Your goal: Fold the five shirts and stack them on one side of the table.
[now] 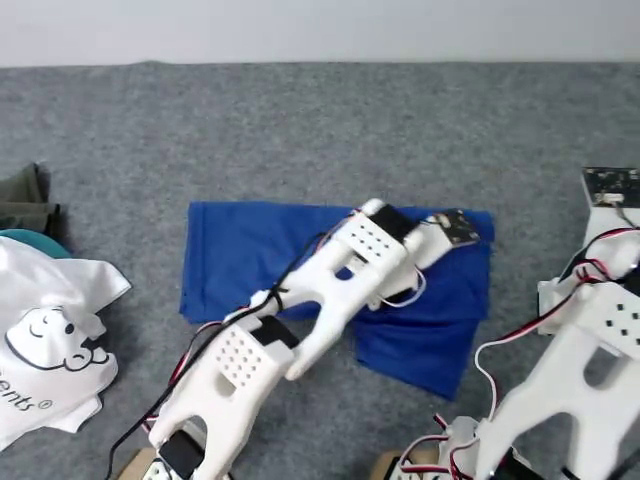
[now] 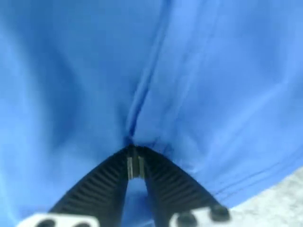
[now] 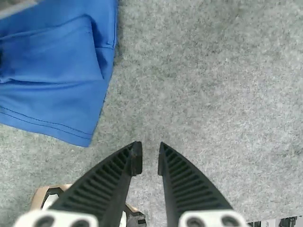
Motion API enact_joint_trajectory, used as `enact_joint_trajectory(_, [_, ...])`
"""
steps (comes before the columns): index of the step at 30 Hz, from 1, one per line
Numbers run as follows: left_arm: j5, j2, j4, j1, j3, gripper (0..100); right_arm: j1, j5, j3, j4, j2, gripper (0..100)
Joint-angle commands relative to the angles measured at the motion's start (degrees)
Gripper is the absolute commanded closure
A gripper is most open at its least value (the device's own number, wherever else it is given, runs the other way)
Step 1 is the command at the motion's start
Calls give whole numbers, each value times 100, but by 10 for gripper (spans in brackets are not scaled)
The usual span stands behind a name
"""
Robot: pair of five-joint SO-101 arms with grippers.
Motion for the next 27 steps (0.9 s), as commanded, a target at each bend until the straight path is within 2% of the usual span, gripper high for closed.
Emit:
enact_joint_trajectory(1, [-114, -281, 35, -273, 40, 992, -40, -53, -44, 224, -127, 929])
enact_joint_trajectory(7, [-114, -281, 457, -79, -365, 992, -57, -53, -44, 224, -127, 929])
enact_joint_trajectory(12, [-105, -281, 1046, 0, -1455, 992, -40, -53, -44, 224, -127, 929])
enact_joint_trajectory(16, [-97, -316, 1073, -123, -1851, 992, -40, -53, -44, 224, -127, 929])
enact_joint_trajectory(22, [35, -976, 1073, -79, -963, 992, -40, -53, -44, 224, -127, 929])
enact_joint_trajectory(27, [88, -1732, 1055, 308, 110, 992, -31, -53, -70, 224, -127, 929])
